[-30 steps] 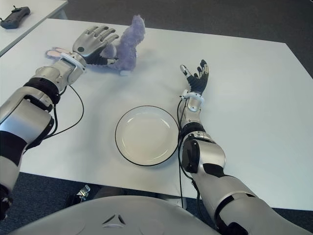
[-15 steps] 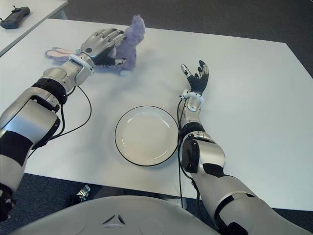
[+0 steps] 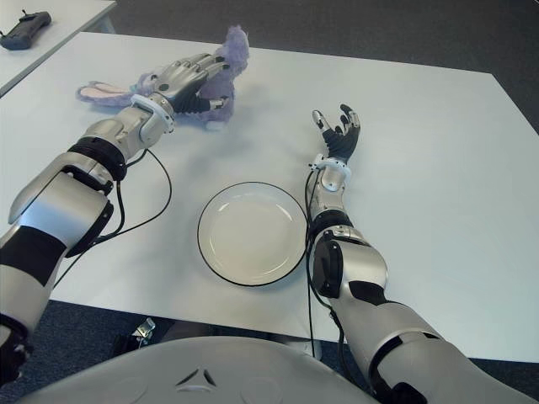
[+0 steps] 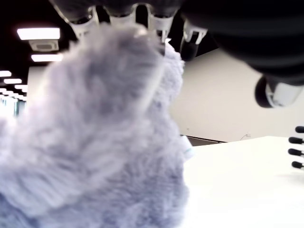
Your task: Put the doll into the plate.
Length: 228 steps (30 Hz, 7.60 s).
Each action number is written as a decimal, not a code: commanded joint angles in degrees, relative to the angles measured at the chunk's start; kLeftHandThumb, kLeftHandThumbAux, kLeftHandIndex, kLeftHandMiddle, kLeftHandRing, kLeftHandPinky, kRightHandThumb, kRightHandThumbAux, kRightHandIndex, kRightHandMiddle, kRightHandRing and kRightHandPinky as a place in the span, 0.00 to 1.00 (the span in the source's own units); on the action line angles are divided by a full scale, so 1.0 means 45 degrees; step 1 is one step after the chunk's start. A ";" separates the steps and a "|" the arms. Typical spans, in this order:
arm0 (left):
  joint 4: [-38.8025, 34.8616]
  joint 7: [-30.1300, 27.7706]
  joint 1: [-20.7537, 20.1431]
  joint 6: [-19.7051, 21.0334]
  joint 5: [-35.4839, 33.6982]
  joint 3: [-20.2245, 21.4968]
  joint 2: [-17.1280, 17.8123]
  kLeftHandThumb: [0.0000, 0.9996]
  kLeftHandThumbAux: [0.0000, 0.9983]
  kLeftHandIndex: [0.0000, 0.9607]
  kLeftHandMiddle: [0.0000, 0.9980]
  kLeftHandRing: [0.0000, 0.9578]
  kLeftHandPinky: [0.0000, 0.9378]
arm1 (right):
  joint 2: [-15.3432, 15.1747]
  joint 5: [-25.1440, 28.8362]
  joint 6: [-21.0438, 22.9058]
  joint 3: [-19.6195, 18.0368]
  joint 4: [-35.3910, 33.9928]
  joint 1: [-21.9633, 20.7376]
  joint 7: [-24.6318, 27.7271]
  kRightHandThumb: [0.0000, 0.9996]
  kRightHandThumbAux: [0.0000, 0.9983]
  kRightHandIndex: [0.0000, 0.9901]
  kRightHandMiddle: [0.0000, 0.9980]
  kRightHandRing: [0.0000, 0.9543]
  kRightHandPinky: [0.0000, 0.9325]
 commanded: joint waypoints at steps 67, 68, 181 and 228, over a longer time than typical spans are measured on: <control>0.0260 0.0666 0.1506 0.1172 -0.0058 -0.0086 0.0031 0.43 0.25 0.00 0.00 0.04 0.13 | 0.0767 0.0113 0.1846 -0.0062 0.2068 0.3750 -0.0113 0.05 0.76 0.18 0.14 0.11 0.12; 0.0261 0.0668 0.1508 0.1182 -0.0065 -0.0082 0.0033 0.42 0.24 0.00 0.00 0.04 0.14 | 0.0766 0.0115 0.1852 -0.0063 0.2068 0.3748 -0.0114 0.05 0.76 0.17 0.13 0.10 0.11; 0.0580 0.0417 0.2028 0.2791 -0.1164 0.1167 -0.1251 0.74 0.39 0.60 0.69 0.73 0.83 | 0.0619 0.0494 0.1739 -0.0185 0.2029 0.3843 0.0232 0.02 0.78 0.20 0.11 0.07 0.10; 0.0548 0.1505 0.2149 0.3430 -0.1691 0.2327 -0.1170 0.89 0.69 0.93 0.93 0.92 0.90 | 0.0665 0.0564 0.1679 -0.0291 0.2026 0.3802 0.0365 0.03 0.79 0.18 0.11 0.07 0.09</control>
